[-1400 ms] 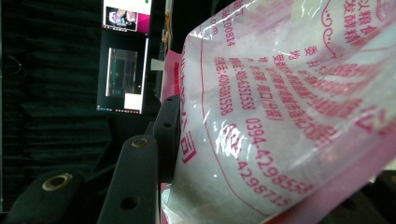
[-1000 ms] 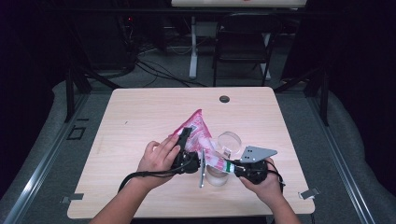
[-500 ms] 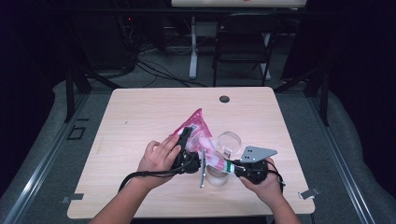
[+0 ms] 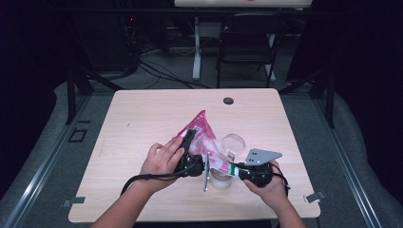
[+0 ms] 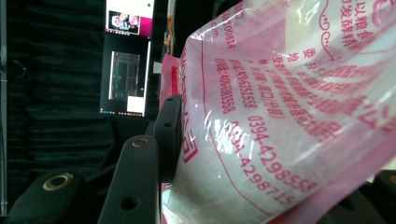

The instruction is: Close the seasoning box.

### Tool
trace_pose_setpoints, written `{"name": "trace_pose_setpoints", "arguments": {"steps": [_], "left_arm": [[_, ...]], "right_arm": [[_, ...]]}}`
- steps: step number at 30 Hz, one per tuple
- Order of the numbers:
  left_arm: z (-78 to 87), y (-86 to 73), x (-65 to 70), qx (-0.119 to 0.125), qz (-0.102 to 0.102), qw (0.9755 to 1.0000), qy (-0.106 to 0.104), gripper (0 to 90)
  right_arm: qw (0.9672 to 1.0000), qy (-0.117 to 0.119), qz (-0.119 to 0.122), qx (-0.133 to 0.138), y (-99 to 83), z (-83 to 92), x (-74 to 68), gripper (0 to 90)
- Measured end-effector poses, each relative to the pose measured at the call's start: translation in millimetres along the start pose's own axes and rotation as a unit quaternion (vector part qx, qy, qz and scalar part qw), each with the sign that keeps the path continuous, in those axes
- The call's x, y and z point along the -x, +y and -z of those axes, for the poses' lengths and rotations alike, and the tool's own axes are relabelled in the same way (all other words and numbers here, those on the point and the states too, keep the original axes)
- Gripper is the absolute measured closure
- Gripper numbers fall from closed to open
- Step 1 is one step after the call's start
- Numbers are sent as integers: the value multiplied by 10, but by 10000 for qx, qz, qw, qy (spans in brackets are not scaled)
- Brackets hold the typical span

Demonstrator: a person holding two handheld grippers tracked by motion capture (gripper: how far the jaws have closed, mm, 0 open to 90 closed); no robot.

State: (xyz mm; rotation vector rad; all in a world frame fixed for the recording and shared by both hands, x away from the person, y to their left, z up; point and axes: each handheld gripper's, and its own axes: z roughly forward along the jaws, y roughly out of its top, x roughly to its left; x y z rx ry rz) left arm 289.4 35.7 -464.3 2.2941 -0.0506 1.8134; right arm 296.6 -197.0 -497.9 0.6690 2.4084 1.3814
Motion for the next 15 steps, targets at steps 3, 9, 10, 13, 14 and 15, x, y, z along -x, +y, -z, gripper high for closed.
{"name": "trace_pose_setpoints", "arguments": {"steps": [3,9,10,13,14,15], "left_arm": [[4,3,-4,-13,-9,10000,0,626],[11,9,-13,-7,-12,10000,13,627],[10,10,-13,13,-25,10000,11,627],[11,11,-13,5,-25,10000,15,627],[11,11,-13,4,-27,10000,16,627],[11,11,-12,5,-26,10000,14,628]], "right_arm": [[10000,0,2,-1,0,-1,0,898],[10000,4,-4,11,0,0,-1,898],[10000,2,-3,9,0,0,0,898],[10000,4,-3,6,-1,-1,1,898],[10000,10,-2,3,-1,-1,2,898],[10000,10,-2,0,-1,-2,2,898]]}}
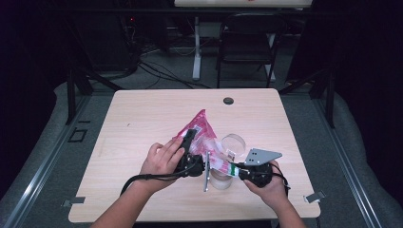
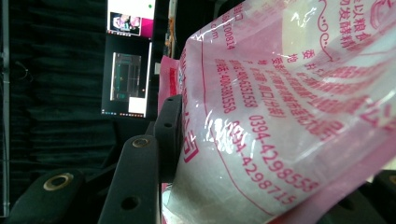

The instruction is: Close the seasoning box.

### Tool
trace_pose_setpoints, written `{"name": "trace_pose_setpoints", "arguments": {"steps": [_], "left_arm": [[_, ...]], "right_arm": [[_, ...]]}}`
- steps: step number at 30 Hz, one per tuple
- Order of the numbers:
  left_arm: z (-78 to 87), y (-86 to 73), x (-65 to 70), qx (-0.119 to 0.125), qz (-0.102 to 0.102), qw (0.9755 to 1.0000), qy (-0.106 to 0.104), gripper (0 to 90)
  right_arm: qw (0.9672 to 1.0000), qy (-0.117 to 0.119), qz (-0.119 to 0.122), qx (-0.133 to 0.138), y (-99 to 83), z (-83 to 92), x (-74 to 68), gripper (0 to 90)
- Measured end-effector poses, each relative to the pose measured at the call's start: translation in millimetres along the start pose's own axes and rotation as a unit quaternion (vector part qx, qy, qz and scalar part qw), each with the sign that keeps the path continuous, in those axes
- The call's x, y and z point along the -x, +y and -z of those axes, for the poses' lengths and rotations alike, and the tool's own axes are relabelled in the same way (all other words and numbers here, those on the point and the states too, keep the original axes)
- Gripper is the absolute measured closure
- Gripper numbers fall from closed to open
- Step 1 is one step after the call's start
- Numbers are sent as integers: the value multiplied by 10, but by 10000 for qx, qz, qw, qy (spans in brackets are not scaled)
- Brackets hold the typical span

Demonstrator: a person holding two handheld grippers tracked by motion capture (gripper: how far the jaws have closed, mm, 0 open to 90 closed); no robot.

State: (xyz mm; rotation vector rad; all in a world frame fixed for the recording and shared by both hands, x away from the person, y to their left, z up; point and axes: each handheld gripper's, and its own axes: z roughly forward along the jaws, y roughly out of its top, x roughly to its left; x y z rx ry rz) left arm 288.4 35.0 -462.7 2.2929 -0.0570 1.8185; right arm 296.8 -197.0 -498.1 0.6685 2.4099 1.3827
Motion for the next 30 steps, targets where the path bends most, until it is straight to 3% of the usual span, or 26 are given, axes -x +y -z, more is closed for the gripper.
{"name": "trace_pose_setpoints", "arguments": {"steps": [30], "left_arm": [[4,-17,16,2,59,10000,-28,633]], "right_arm": [[10000,-5,17,-24,0,-9,-5,898]]}}
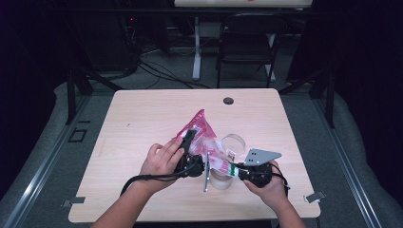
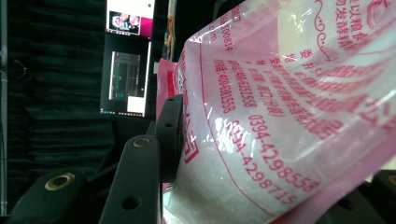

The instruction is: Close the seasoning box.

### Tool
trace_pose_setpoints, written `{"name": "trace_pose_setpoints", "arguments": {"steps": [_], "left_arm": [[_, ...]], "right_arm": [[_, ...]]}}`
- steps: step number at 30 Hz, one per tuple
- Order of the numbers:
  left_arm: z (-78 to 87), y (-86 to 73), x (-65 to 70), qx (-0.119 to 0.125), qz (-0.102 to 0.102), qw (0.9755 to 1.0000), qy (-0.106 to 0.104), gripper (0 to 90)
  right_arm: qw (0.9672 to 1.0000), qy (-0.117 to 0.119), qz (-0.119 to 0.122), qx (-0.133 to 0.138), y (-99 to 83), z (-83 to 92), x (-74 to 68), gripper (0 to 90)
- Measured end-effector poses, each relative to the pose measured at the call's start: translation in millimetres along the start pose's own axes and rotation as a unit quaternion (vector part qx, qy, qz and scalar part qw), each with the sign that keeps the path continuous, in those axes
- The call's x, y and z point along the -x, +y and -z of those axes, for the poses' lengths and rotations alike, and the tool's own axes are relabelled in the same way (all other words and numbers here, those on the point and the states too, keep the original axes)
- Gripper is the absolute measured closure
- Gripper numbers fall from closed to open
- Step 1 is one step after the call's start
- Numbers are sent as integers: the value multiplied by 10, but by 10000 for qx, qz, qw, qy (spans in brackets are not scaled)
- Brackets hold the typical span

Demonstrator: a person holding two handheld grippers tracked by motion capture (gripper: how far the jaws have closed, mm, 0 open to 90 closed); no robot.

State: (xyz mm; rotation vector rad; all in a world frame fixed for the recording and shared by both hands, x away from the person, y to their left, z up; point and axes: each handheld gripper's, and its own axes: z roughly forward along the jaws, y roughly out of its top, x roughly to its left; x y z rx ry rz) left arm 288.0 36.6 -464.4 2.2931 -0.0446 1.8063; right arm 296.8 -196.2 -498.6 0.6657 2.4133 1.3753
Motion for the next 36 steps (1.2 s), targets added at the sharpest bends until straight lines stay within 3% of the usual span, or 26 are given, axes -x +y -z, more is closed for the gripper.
{"name": "trace_pose_setpoints", "arguments": {"steps": [36], "left_arm": [[-15,-30,28,-40,103,9998,-139,635]], "right_arm": [[10000,-39,31,-49,-2,-9,-7,897]]}}
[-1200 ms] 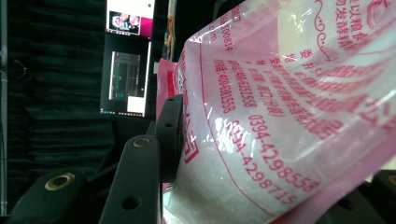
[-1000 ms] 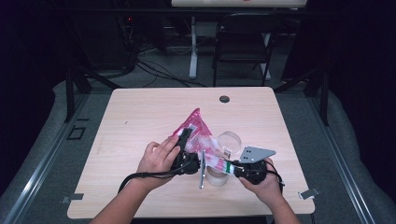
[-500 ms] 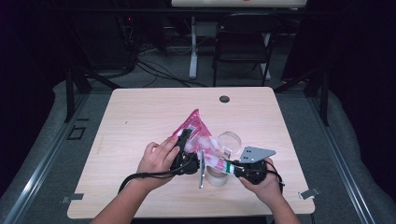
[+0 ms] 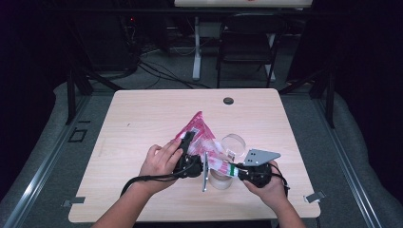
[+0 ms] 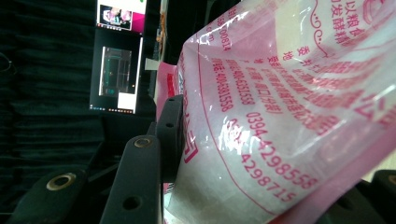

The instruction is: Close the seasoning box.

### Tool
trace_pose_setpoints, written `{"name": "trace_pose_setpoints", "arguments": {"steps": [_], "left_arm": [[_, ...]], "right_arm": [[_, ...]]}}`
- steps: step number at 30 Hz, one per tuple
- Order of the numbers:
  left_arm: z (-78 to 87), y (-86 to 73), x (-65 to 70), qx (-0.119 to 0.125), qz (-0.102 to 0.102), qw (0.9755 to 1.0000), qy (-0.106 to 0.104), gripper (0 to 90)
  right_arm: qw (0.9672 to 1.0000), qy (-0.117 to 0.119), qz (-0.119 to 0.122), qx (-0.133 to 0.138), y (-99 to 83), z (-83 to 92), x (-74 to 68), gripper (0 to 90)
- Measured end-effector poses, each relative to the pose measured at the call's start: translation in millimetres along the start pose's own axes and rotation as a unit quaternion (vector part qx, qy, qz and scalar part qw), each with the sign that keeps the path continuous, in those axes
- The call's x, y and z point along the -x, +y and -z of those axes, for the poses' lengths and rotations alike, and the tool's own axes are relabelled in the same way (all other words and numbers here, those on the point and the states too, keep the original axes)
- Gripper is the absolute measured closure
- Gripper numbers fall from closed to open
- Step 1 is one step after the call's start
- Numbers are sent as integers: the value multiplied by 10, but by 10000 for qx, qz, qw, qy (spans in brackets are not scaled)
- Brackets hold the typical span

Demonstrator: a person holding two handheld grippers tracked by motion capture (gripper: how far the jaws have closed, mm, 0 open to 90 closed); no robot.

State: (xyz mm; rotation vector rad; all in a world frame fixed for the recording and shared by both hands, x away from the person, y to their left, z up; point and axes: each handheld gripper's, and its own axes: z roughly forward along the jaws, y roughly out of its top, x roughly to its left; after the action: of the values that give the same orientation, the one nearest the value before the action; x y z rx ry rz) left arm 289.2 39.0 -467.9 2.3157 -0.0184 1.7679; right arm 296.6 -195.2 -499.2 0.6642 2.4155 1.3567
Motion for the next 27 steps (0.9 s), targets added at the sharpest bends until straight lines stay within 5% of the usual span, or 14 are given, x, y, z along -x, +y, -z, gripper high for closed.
{"name": "trace_pose_setpoints", "arguments": {"steps": [27], "left_arm": [[4,22,-24,-12,-63,10000,24,633]], "right_arm": [[10000,3,-9,6,-2,-2,0,899]]}}
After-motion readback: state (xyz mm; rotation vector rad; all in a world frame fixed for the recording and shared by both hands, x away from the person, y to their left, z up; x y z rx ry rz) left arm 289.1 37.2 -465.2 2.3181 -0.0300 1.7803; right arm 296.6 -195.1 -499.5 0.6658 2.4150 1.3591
